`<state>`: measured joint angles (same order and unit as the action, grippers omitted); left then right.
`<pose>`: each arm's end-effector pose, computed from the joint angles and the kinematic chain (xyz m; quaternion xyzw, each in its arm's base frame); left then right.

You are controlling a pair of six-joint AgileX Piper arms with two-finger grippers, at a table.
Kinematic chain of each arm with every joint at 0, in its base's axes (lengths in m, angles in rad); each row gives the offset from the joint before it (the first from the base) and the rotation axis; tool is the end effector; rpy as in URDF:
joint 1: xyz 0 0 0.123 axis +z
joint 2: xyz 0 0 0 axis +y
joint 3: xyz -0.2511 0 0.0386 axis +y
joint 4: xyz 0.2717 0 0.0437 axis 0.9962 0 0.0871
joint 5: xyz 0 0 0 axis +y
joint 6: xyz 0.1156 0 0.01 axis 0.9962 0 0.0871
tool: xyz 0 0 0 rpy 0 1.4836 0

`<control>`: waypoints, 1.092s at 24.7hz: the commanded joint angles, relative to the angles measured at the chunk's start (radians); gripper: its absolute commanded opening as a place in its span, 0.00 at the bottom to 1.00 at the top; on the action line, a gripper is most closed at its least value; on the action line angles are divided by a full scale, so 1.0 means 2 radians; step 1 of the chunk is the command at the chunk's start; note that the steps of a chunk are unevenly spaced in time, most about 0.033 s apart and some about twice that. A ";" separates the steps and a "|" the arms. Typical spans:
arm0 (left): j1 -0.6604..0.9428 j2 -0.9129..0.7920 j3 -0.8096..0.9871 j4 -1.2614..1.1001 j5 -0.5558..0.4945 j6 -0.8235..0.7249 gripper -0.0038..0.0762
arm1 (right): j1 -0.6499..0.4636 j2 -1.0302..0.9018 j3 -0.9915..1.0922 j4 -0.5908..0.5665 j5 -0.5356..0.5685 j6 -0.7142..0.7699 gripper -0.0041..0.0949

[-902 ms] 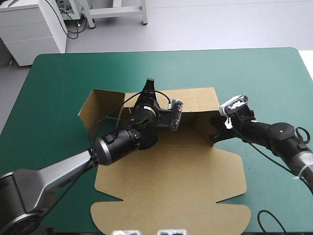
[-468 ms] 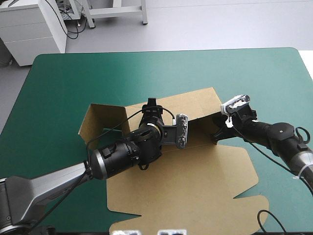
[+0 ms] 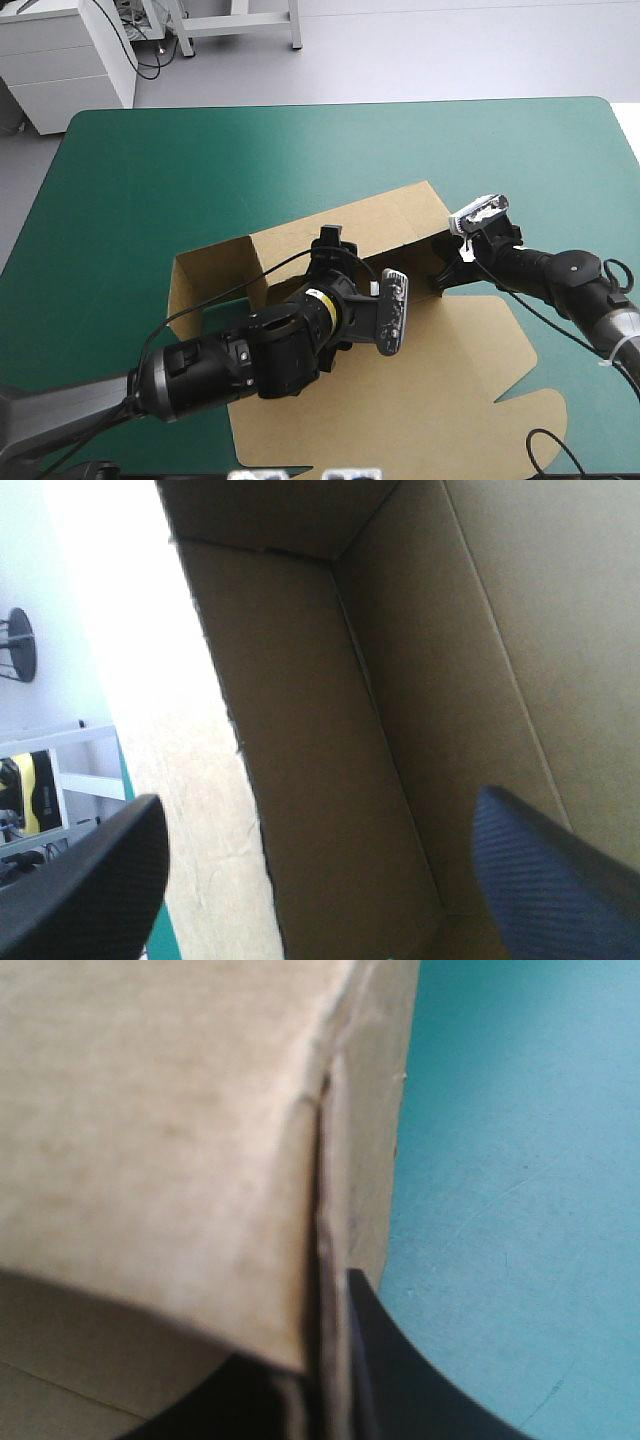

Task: Fold the box

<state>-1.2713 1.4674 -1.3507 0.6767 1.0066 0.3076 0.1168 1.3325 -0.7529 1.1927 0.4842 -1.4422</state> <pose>0.1611 -0.3135 0.3102 0.7143 0.5718 0.1658 0.3679 0.3025 0.0861 0.1977 -0.2725 0.8430 0.1628 0.4343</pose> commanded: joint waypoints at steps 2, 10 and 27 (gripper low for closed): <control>-0.037 -0.027 -0.041 0.039 0.033 -0.016 0.67 | 0.003 -0.010 -0.011 0.011 0.027 0.006 0.03; -0.044 -0.030 -0.155 0.014 0.111 0.035 0.06 | 0.003 -0.010 -0.011 0.011 0.020 0.006 0.03; 0.512 -0.045 -0.303 -0.275 0.140 0.025 0.06 | 0.003 -0.010 -0.011 0.009 0.019 0.004 0.03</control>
<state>-0.3734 1.4137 -1.9375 0.2315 1.2494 0.3754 0.1189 1.3325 -0.7529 1.1907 0.4746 -1.4393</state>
